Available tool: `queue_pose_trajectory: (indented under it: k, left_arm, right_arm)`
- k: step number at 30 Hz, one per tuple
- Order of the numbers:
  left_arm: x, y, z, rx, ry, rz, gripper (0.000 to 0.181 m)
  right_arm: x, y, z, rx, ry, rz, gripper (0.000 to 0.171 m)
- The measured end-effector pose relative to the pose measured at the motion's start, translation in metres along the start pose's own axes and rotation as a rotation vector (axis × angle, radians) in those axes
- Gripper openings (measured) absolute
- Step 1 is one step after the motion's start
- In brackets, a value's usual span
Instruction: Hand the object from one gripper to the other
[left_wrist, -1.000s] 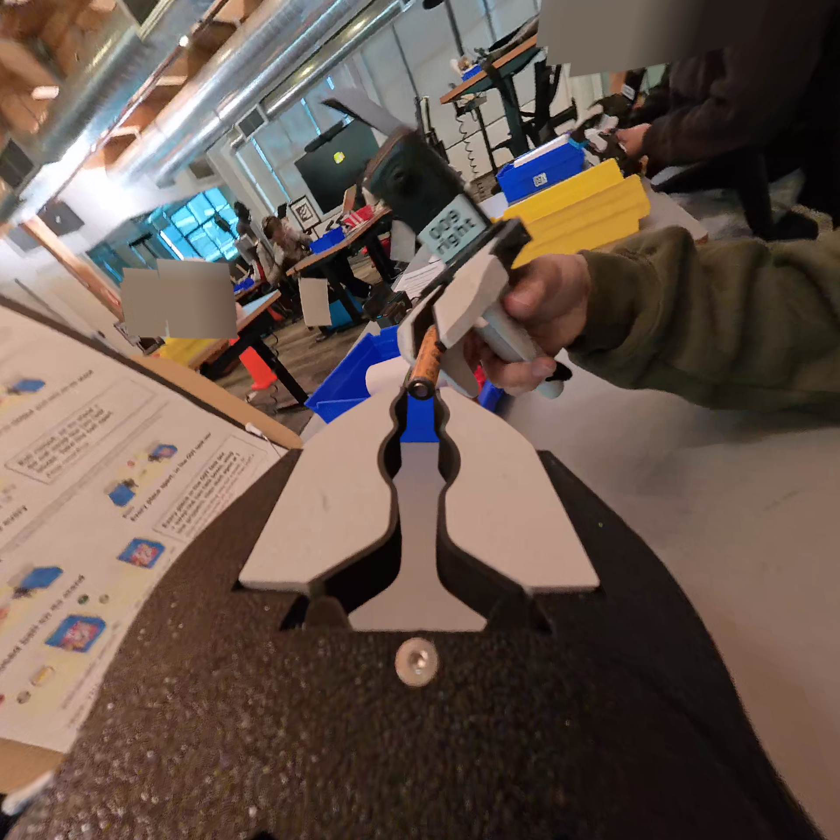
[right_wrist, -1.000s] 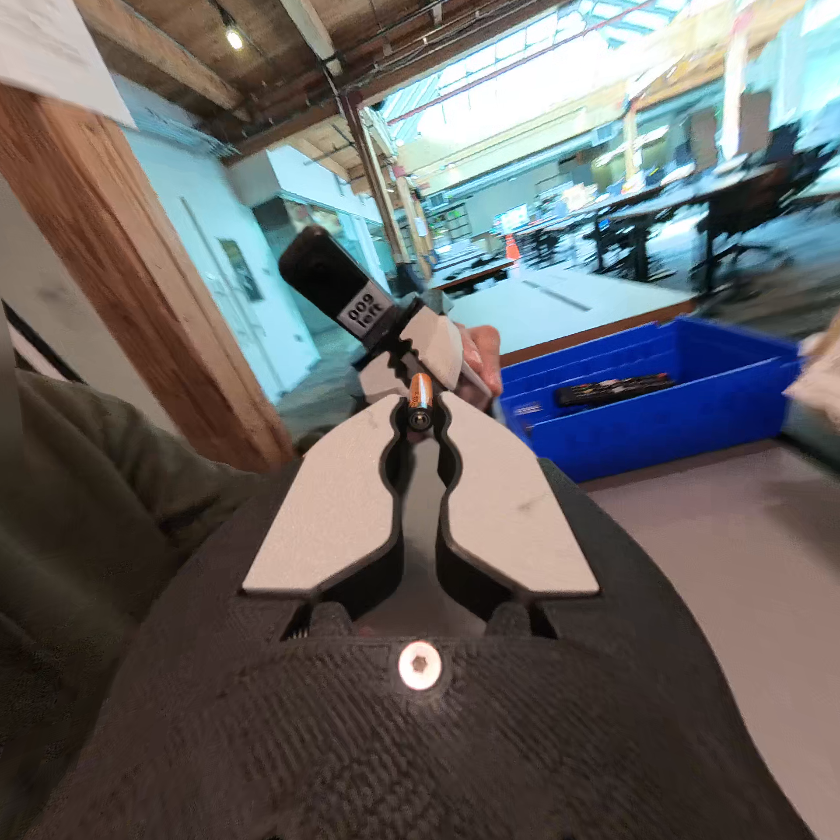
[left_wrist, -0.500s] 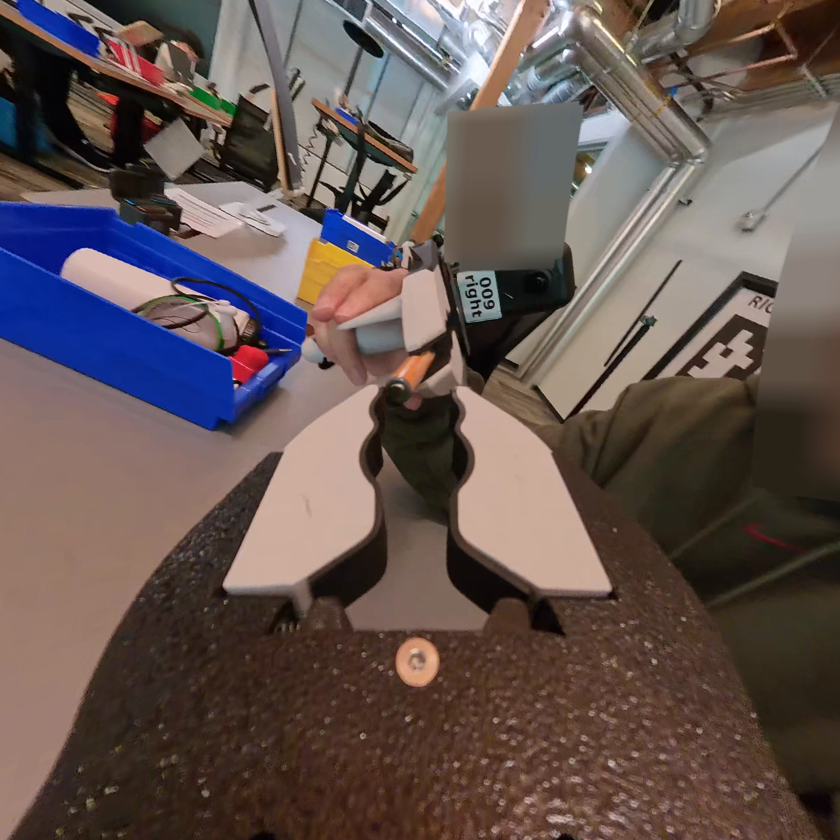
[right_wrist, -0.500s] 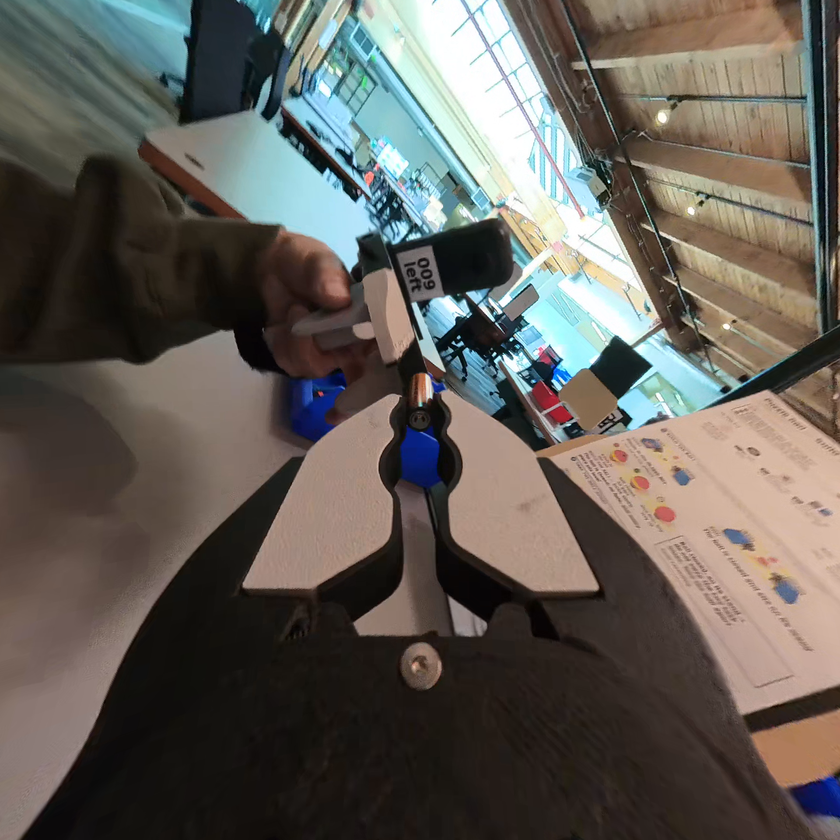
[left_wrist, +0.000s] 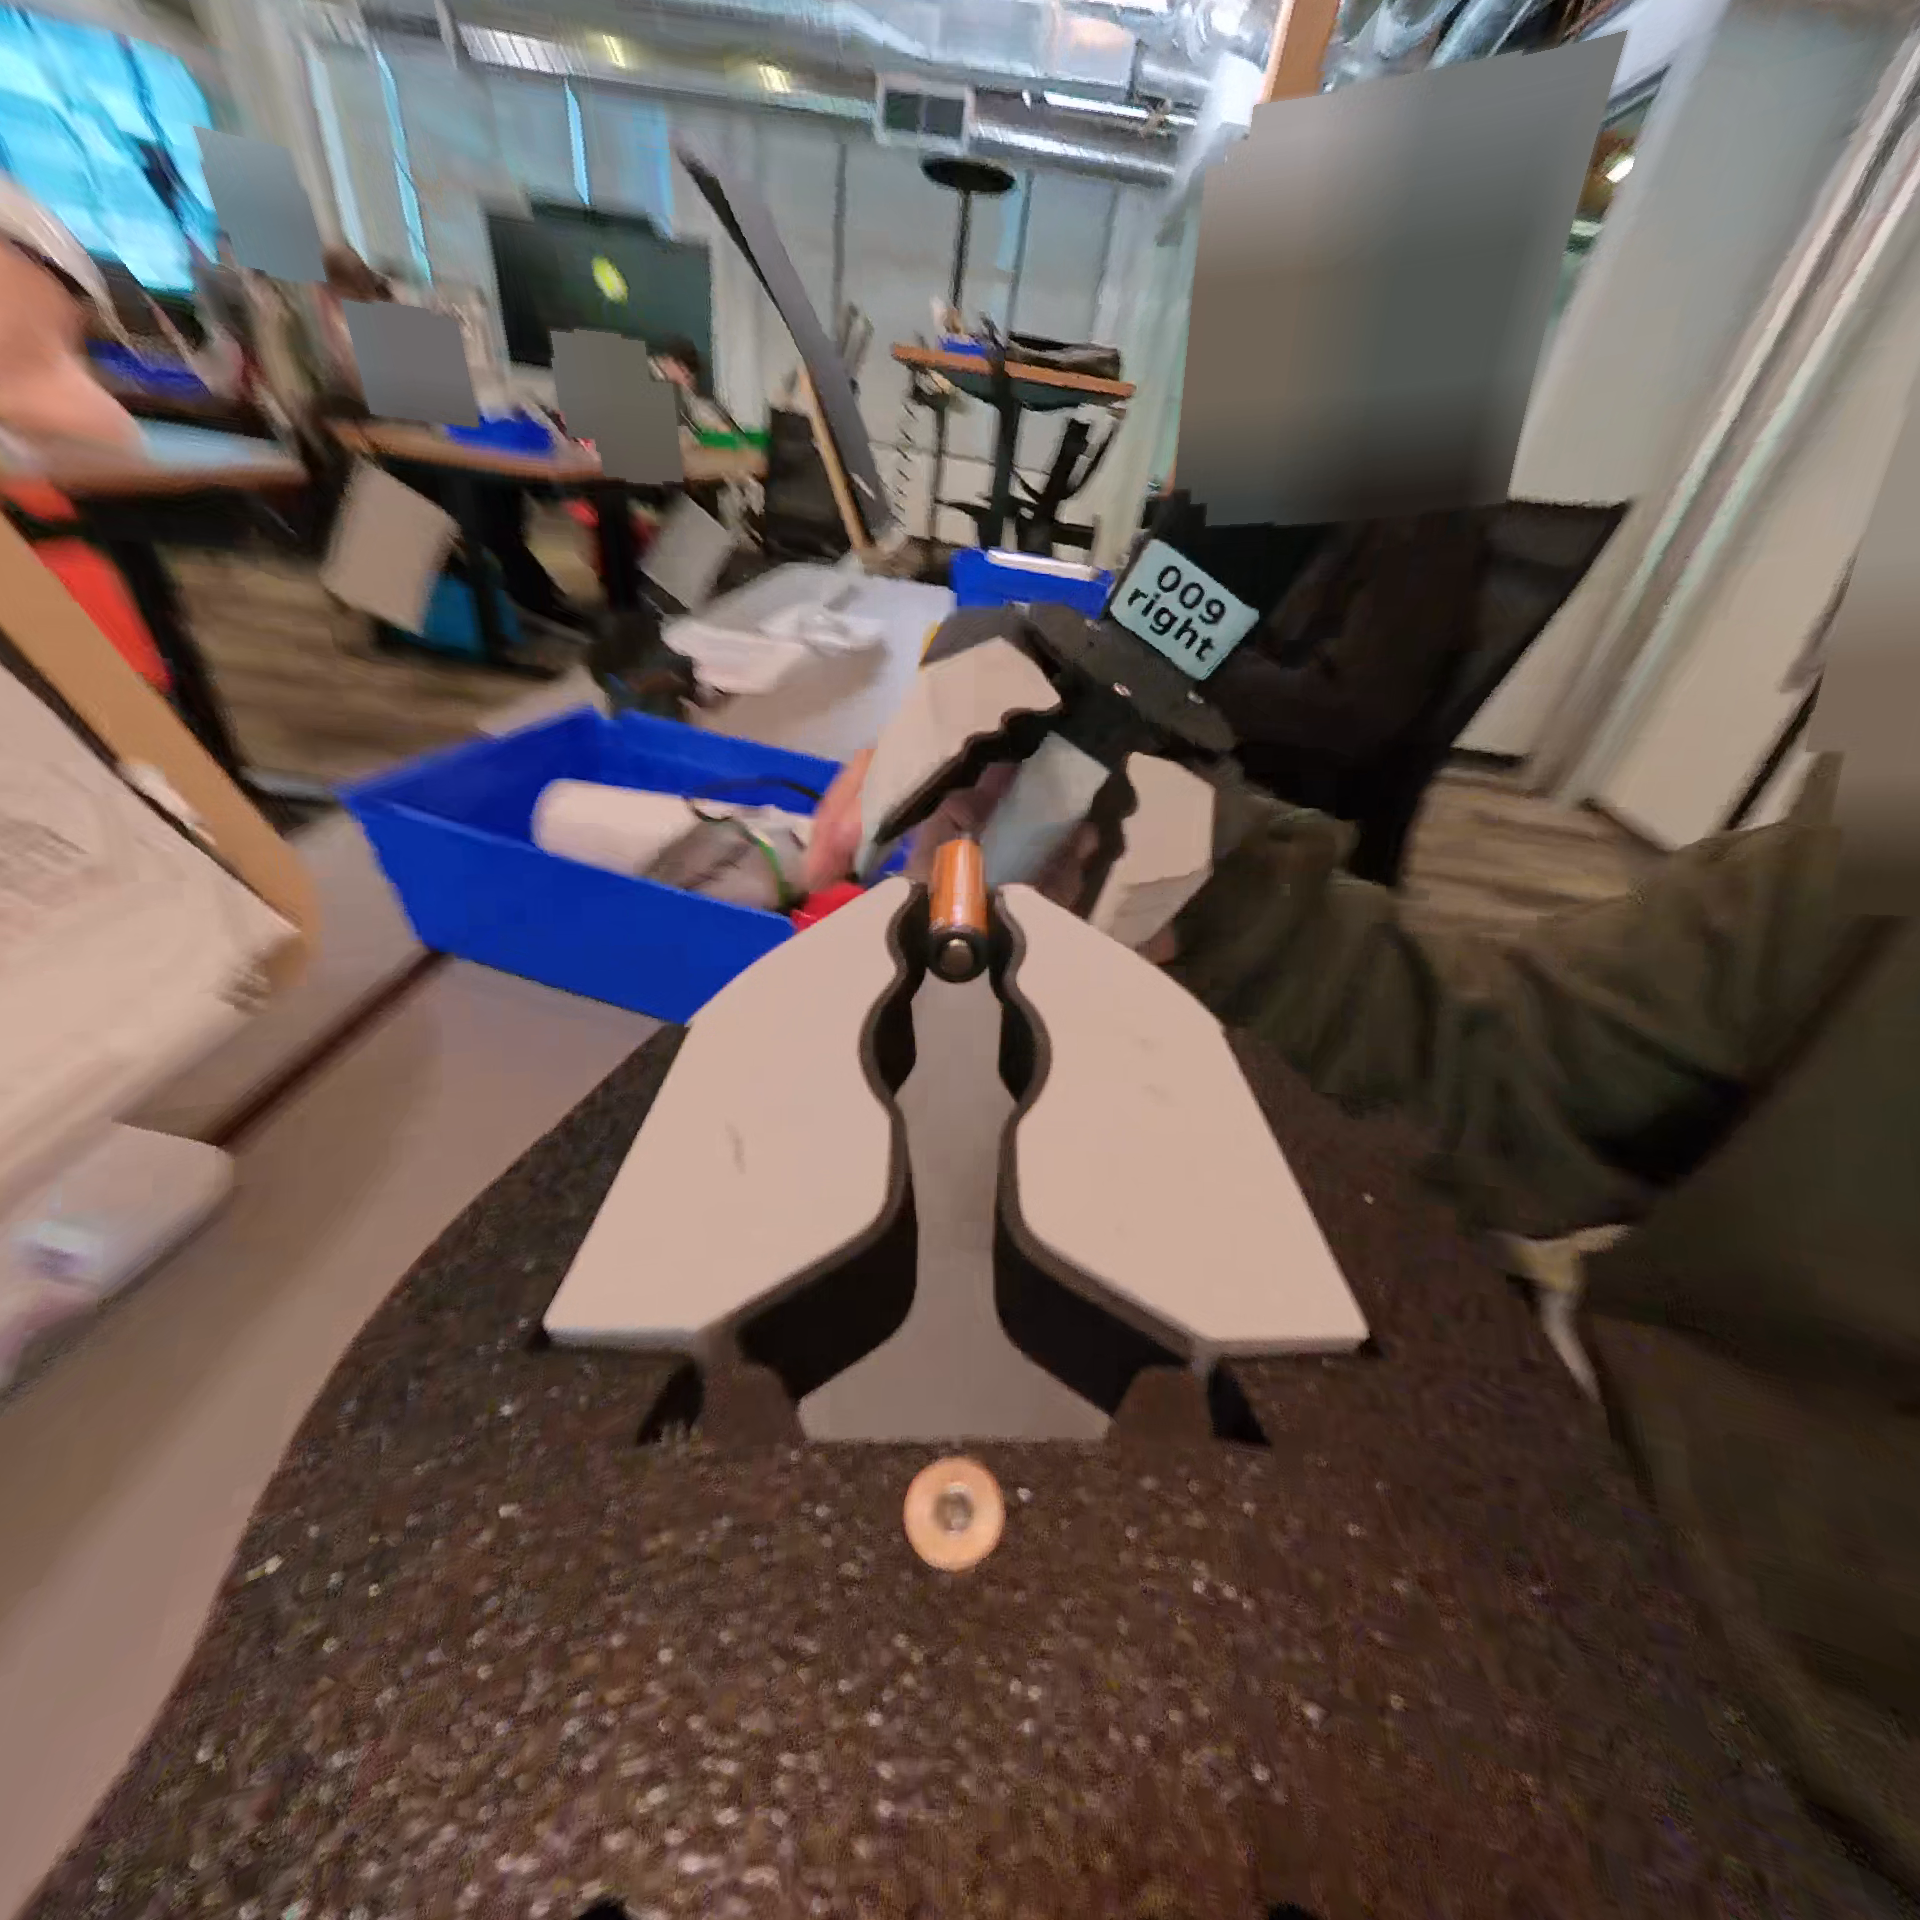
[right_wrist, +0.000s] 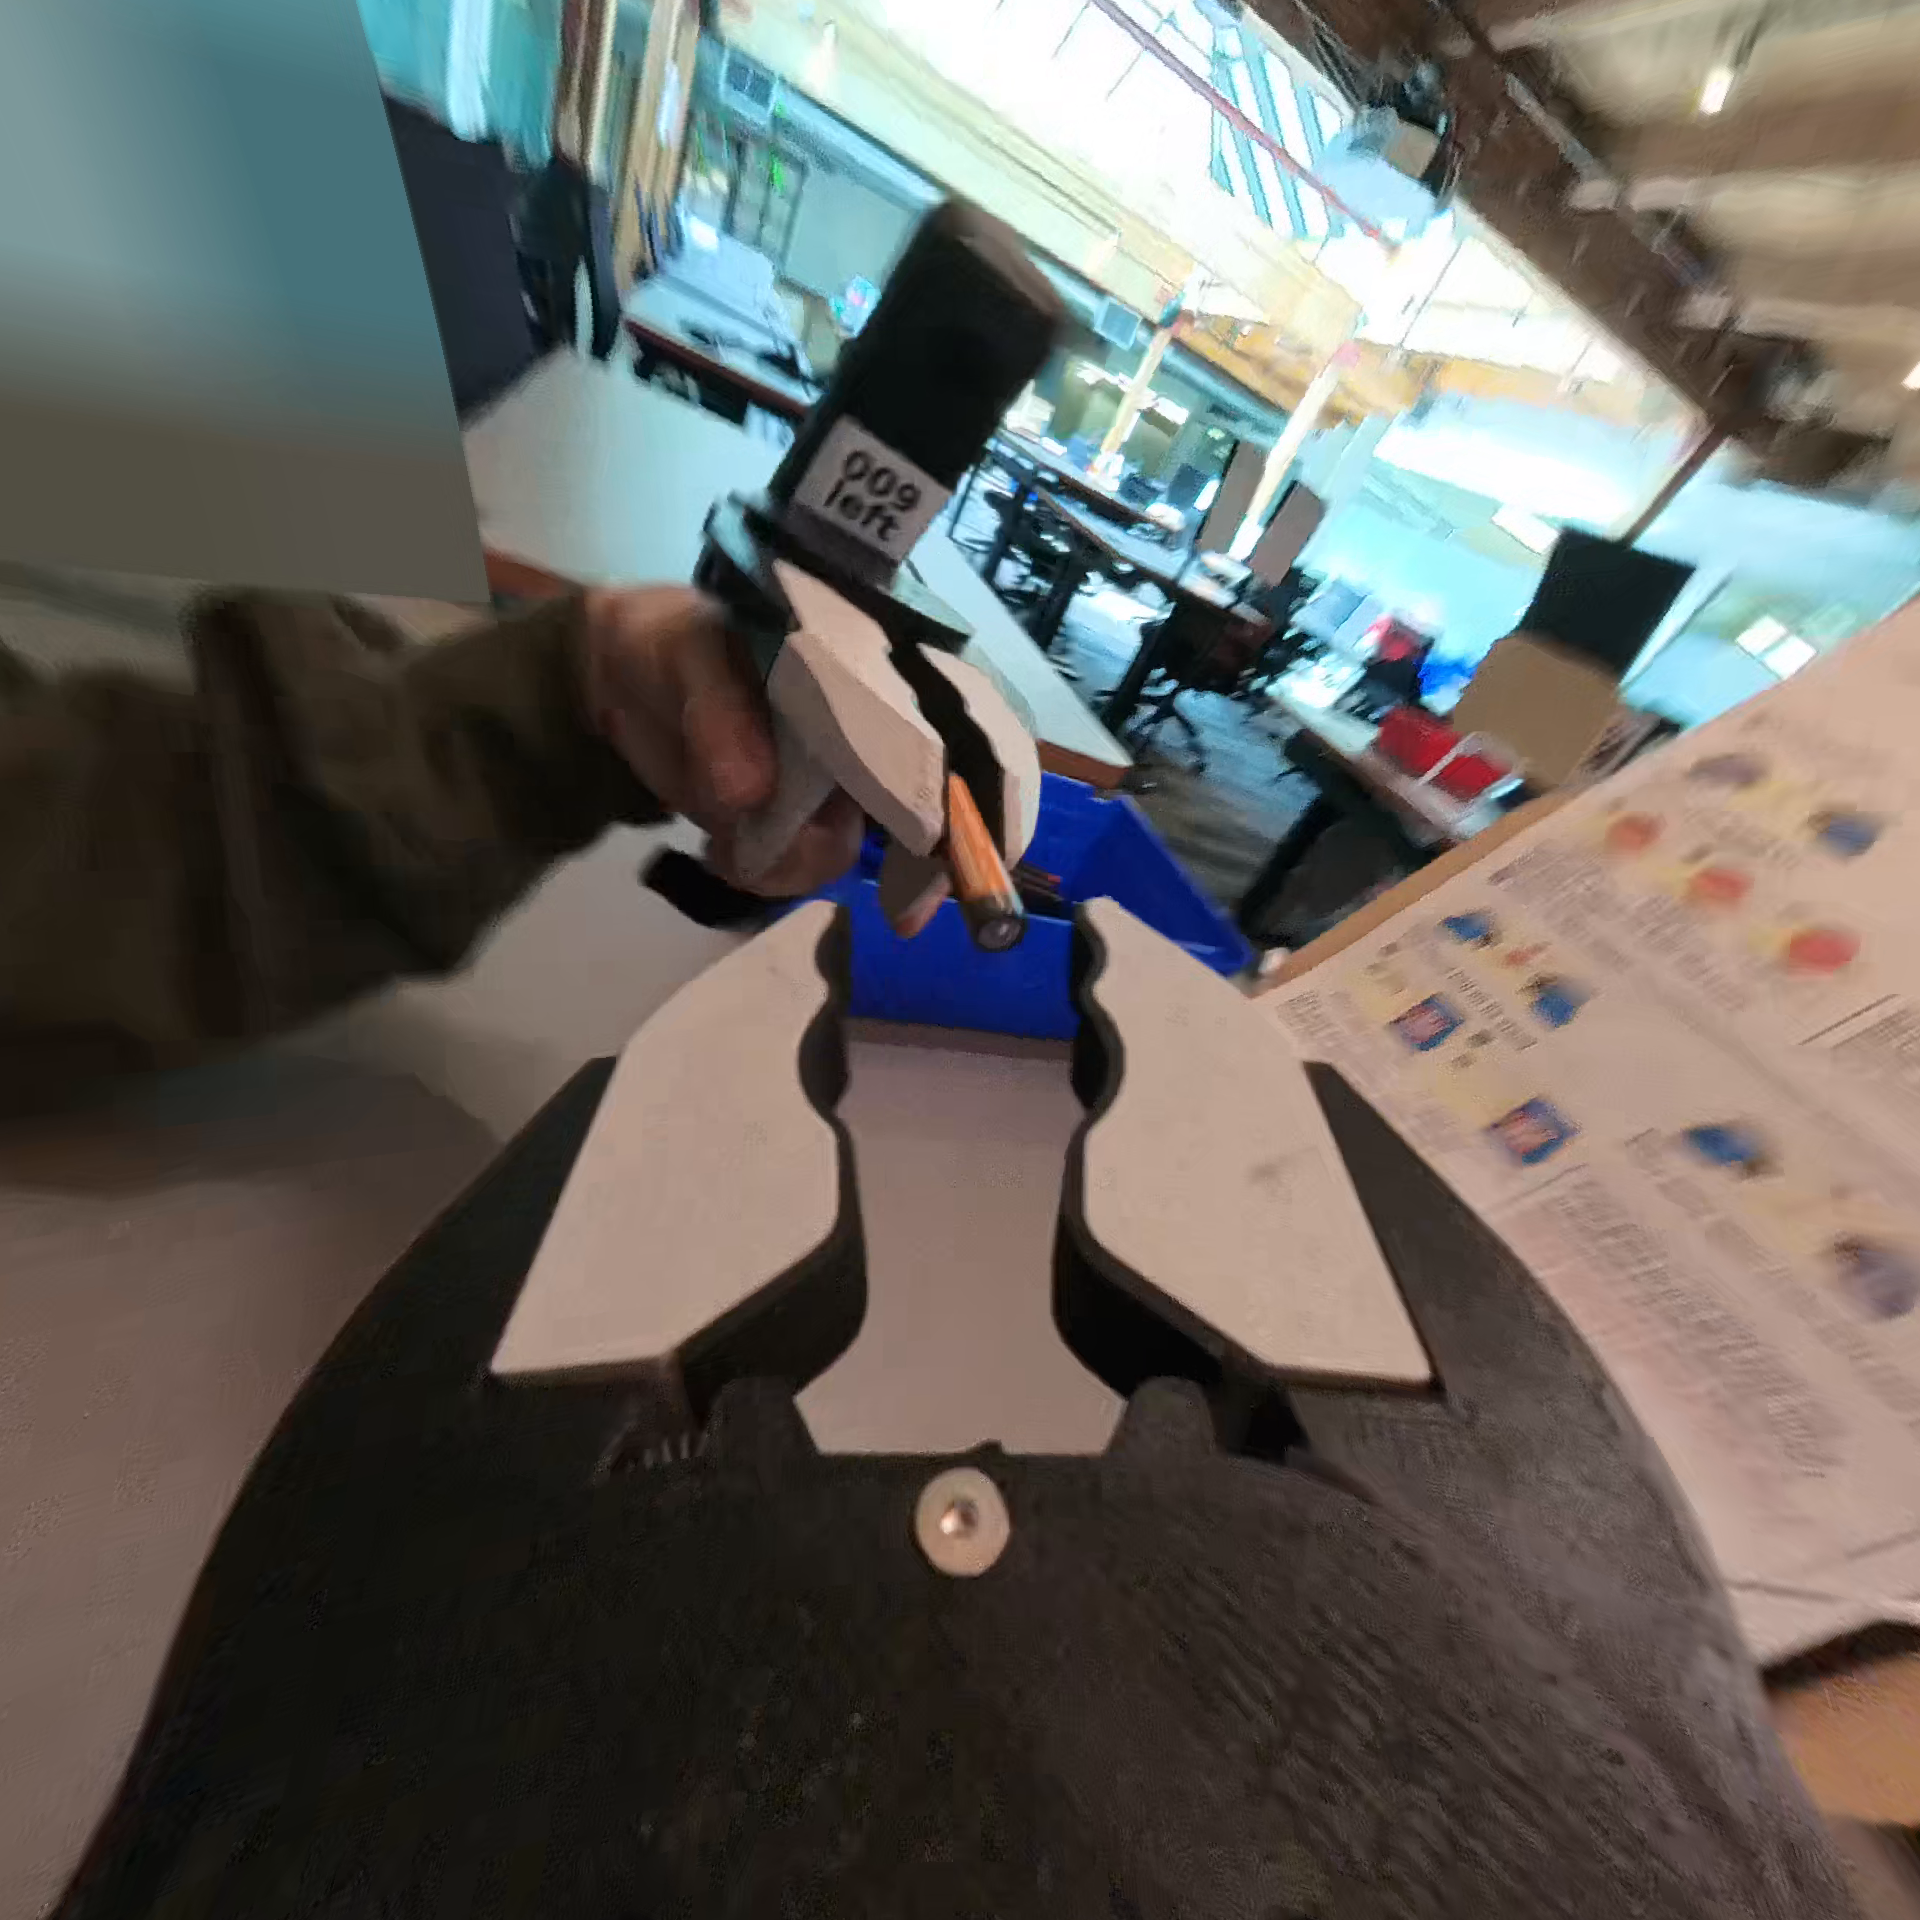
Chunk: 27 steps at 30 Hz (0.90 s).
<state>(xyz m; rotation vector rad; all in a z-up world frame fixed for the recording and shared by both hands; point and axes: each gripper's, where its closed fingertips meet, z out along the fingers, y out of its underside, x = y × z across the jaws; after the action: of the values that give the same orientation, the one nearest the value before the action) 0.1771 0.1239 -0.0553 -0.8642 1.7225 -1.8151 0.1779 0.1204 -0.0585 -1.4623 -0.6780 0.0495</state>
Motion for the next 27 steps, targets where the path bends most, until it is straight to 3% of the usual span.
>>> queue_pose_trajectory:
  k: [1, 3, 5, 8, 10, 12, 13, 17, 25, 27]
  left_arm:
    - [-0.001, -0.004, -0.003, 0.011, -0.029, 0.079, 0.010]
    - [-0.004, -0.014, -0.008, 0.052, -0.109, 0.247, 0.010]
    - [0.004, -0.021, -0.010, 0.082, -0.105, 0.384, 0.010]
    - [0.011, -0.025, -0.009, 0.095, -0.129, 0.584, 0.010]
    - [0.014, -0.026, -0.006, 0.089, -0.144, 0.663, 0.010]
    - [0.016, -0.024, -0.003, 0.082, -0.136, 0.686, 0.010]
    - [0.014, -0.025, -0.002, 0.081, -0.149, 0.692, 0.010]
    - [0.011, -0.021, 0.000, 0.050, -0.165, 0.708, 0.010]
    - [-0.024, 0.005, 0.004, -0.227, -0.373, 0.793, 0.010]
    - [-0.031, 0.009, 0.006, -0.289, -0.427, 0.813, 0.022]
  right_arm:
    - [0.001, -0.001, -0.001, 0.013, -0.027, 0.127, 0.048]
    - [0.004, -0.001, -0.001, 0.048, -0.073, 0.405, 0.057]
    - [0.003, -0.008, 0.001, 0.126, -0.159, 0.661, 0.054]
    - [0.003, -0.027, 0.000, 0.282, -0.297, 0.922, 0.033]
    - [0.004, -0.032, 0.000, 0.331, -0.328, 0.992, 0.030]
    - [0.001, -0.033, 0.001, 0.334, -0.342, 0.983, 0.024]
    - [-0.001, -0.035, 0.001, 0.333, -0.349, 0.954, 0.010]
    - [-0.001, -0.033, 0.001, 0.294, -0.294, 0.800, 0.010]
    - [0.011, -0.009, 0.005, 0.052, -0.042, 0.509, 0.009]
    - [0.015, -0.003, 0.006, -0.014, 0.038, 0.428, 0.009]
